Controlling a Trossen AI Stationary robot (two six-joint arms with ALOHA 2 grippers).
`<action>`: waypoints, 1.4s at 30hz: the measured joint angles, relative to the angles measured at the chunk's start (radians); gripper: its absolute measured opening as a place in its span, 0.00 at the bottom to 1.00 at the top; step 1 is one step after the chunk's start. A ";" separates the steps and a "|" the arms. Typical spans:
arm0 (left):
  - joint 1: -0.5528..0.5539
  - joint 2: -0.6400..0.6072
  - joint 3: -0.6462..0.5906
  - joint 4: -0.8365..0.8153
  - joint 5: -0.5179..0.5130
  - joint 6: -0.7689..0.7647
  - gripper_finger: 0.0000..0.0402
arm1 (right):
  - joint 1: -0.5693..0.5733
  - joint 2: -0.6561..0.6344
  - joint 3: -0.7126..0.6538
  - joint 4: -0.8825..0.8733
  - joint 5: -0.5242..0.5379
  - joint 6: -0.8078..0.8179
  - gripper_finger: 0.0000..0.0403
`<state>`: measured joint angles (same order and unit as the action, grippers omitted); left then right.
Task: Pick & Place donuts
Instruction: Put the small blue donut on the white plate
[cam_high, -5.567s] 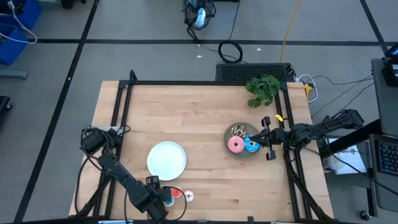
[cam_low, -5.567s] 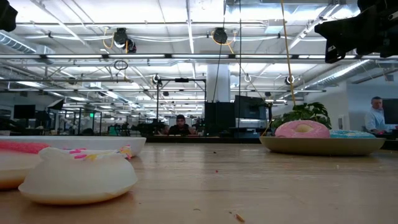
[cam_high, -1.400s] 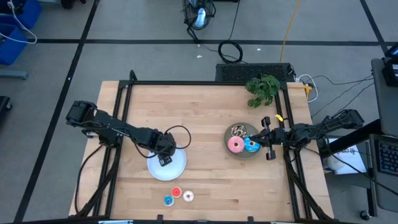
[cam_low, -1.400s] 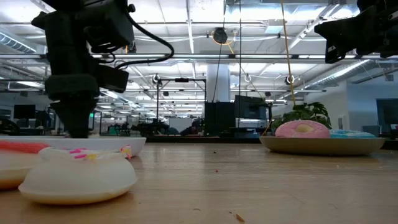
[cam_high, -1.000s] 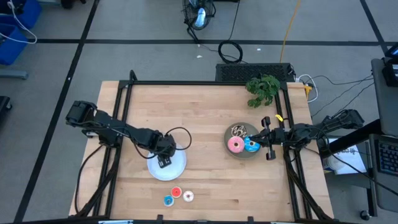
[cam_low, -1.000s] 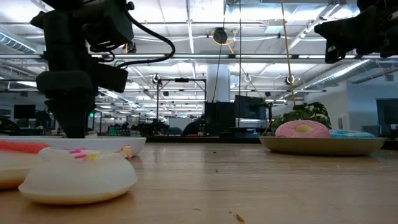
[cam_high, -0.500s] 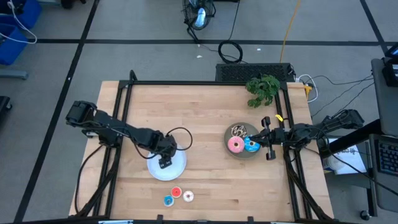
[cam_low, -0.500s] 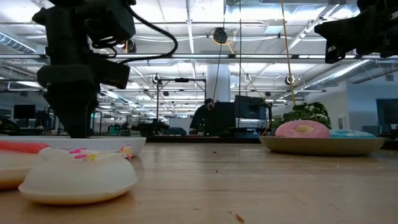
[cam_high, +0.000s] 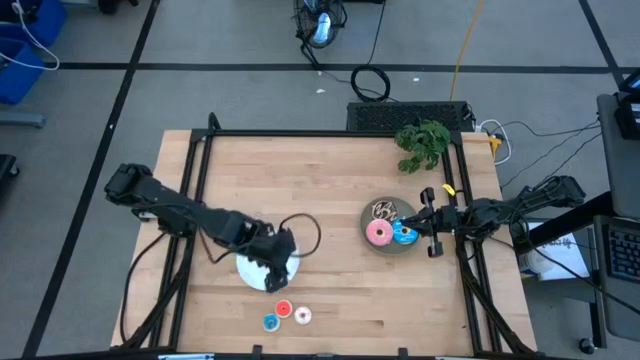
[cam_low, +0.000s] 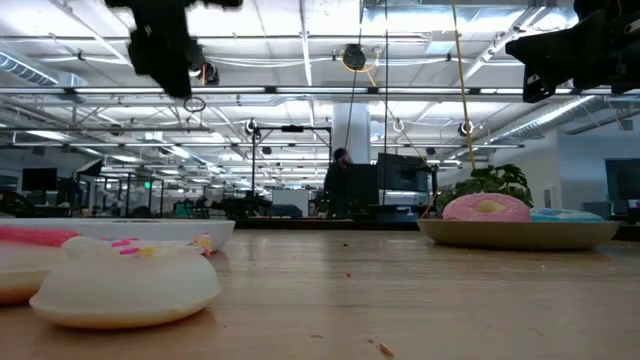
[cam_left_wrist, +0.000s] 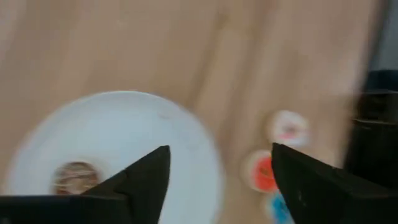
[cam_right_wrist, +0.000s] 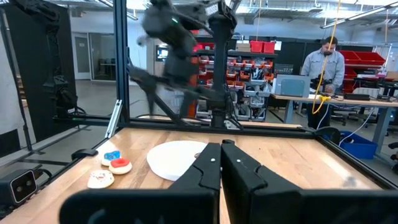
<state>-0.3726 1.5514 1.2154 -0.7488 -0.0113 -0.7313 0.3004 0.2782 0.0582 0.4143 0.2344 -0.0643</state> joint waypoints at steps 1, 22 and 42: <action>-0.023 0.000 0.012 0.001 0.003 -0.013 0.63 | 0.000 0.000 0.000 0.000 0.000 0.000 0.00; -0.306 0.213 0.087 0.127 -0.034 -0.117 0.02 | 0.000 0.003 0.000 0.000 0.000 0.000 0.00; -0.369 0.489 0.344 -0.197 0.010 -0.093 0.80 | 0.000 0.013 0.000 0.000 0.000 0.026 0.00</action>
<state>-0.7421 2.0400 1.5597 -0.9459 -0.0010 -0.8239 0.3006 0.2913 0.0582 0.4140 0.2344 -0.0380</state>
